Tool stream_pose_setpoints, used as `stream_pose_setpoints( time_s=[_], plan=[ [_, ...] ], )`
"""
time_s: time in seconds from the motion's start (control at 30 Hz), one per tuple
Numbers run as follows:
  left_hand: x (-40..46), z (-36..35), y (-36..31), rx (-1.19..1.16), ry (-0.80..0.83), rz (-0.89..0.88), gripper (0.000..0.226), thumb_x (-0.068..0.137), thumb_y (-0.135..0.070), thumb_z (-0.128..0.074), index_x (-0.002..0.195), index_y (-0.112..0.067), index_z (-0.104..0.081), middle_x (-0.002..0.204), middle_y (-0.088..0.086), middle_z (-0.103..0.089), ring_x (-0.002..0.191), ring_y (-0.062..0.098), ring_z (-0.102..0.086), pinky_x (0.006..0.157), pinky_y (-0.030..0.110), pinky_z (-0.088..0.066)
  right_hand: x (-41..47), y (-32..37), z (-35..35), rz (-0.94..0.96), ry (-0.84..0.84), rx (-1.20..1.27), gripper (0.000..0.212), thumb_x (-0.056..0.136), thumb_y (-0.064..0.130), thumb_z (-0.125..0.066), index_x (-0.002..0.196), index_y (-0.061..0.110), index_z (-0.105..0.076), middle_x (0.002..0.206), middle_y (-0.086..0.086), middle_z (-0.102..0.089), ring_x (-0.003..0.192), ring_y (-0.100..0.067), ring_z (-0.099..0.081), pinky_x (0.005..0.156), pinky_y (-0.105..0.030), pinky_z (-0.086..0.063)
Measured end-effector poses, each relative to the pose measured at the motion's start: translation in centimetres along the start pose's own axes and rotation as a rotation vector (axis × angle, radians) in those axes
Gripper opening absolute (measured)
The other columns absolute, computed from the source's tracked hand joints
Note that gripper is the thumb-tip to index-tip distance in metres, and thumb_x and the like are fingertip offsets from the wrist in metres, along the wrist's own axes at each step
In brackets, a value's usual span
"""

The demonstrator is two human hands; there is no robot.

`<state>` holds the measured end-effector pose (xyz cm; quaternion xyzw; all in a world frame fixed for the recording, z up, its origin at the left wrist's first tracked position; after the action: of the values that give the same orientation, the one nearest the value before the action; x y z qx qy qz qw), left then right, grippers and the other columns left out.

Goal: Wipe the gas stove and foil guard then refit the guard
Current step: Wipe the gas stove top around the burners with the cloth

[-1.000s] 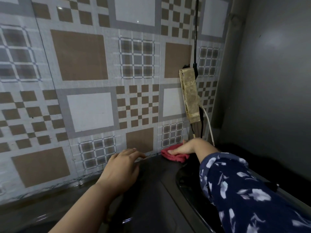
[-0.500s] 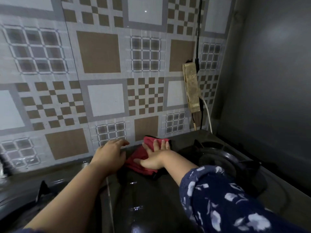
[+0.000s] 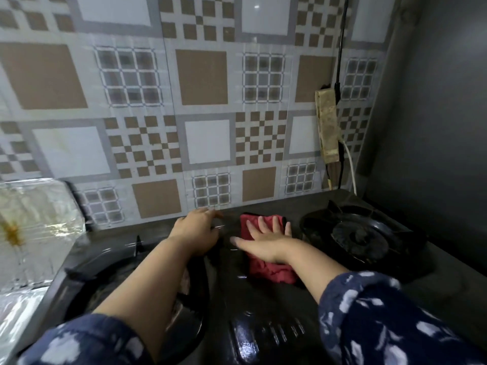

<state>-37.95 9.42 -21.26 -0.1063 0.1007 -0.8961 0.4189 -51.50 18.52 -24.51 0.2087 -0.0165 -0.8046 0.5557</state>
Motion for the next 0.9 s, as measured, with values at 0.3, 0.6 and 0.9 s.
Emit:
stream_pose_setpoints(
  time_s=[0.3, 0.6, 0.9],
  plan=[
    [1.0, 1.6, 4.3, 0.042, -0.061, 0.068, 0.042, 0.091, -0.025, -0.044, 0.134, -0.027, -0.046, 0.143, -0.001, -0.045, 0.134, 0.019, -0.036, 0.107, 0.04, -0.032, 7.3, 5.1, -0.1, 0.126, -0.142, -0.156, 0.053, 0.098, 0.055, -0.008, 0.149, 0.043, -0.005, 0.161, 0.007, 0.006, 0.147, -0.03, 0.012, 0.115, -0.054, 0.011],
    [-4.5, 2.0, 3.3, 0.029, -0.014, 0.129, 0.041, 0.093, -0.032, -0.044, 0.133, -0.024, -0.047, 0.14, 0.002, -0.047, 0.131, 0.023, -0.039, 0.105, 0.043, -0.035, -3.3, 5.9, -4.0, 0.313, -0.152, -0.149, 0.046, 0.1, 0.048, -0.009, 0.147, 0.048, -0.014, 0.161, 0.011, -0.001, 0.148, -0.024, 0.008, 0.118, -0.049, 0.009],
    [-12.8, 2.7, -0.3, 0.036, 0.033, 0.091, 0.039, 0.092, -0.026, -0.043, 0.13, -0.026, -0.05, 0.138, 0.001, -0.048, 0.129, 0.022, -0.041, 0.103, 0.043, -0.037, -12.7, 3.2, -6.9, 0.282, -0.182, -0.162, 0.046, 0.1, 0.048, -0.012, 0.146, 0.047, -0.014, 0.161, 0.011, -0.001, 0.148, -0.02, 0.007, 0.118, -0.045, 0.008]
  ],
)
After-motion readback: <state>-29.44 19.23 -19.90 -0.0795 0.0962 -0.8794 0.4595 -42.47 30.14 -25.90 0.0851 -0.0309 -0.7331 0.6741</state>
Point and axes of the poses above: each hand's wrist, its own x-axis towards the middle knuckle, its own z-axis out of the back of the hand, y = z × x, the point moved 4 cm from there along x, towards the middle knuckle
